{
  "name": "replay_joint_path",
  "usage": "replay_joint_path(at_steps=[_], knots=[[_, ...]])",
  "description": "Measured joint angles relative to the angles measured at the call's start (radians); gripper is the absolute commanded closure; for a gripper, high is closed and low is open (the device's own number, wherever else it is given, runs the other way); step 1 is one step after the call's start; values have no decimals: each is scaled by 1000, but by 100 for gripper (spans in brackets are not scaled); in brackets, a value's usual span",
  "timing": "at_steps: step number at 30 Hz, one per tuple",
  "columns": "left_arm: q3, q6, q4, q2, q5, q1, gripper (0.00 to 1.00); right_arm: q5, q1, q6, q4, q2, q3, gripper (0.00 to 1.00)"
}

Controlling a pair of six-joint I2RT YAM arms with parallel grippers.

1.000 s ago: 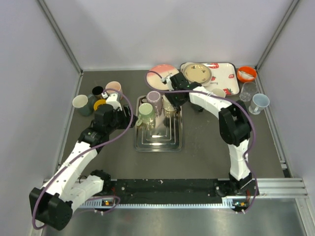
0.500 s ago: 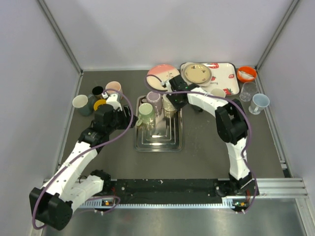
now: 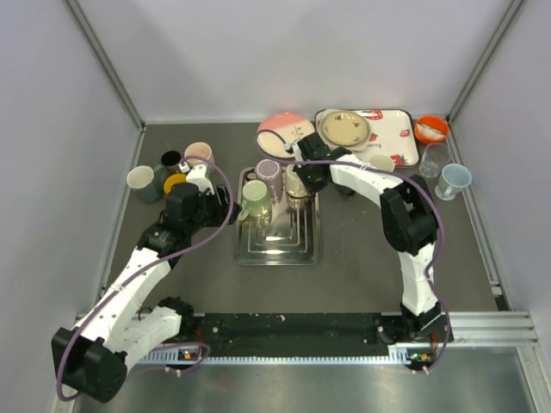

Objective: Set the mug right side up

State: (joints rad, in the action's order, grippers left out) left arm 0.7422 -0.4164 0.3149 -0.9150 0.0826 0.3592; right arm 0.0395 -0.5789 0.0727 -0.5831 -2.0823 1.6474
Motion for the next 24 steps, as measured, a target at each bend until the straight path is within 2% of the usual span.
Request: replay_joint_path(at_steps=[9, 14, 19, 24], knots=[[0, -1, 1, 1, -1, 0, 41, 8, -41, -43, -16, 187, -97, 100], [-8, -32, -18, 14, 27, 0, 40, -84, -49, -145, 25, 347, -196, 100], [-140, -154, -196, 115, 188, 0, 38, -242, -50, -297, 168, 519, -372, 100], [-314, -351, -491, 187, 321, 17, 33, -388, -44, -487, 430, 666, -553, 100]])
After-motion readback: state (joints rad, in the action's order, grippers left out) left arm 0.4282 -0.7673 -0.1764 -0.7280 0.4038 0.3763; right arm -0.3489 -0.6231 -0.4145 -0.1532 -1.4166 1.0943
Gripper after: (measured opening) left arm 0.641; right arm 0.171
